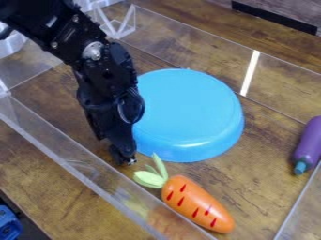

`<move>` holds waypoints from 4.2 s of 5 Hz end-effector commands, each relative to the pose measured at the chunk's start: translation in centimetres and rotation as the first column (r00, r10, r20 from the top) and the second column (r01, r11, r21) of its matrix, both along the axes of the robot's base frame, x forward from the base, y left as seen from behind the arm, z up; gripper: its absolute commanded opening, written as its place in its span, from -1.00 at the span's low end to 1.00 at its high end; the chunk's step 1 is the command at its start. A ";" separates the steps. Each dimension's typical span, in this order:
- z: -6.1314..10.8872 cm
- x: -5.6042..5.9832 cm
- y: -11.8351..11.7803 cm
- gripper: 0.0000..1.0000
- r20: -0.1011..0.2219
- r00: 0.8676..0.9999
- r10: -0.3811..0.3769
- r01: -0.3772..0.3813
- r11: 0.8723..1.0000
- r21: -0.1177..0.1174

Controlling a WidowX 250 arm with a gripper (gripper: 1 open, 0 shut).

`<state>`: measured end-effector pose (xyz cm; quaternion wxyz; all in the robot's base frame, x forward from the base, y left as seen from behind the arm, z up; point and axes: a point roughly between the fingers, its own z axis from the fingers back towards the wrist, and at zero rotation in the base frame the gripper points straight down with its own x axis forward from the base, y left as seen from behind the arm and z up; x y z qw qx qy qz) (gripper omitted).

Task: Remove the lemon from the blue tray and put it on the table

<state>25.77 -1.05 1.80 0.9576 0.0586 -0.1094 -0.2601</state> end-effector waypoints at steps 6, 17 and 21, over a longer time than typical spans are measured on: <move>0.7 5.2 3.2 1.00 0.073 0.986 -0.152 0.153 0.988 -0.009; 0.5 4.1 6.2 -1.00 0.137 0.879 -0.457 0.463 0.886 -0.020; 1.8 4.4 7.1 -1.00 0.134 0.819 -0.558 0.566 0.824 -0.021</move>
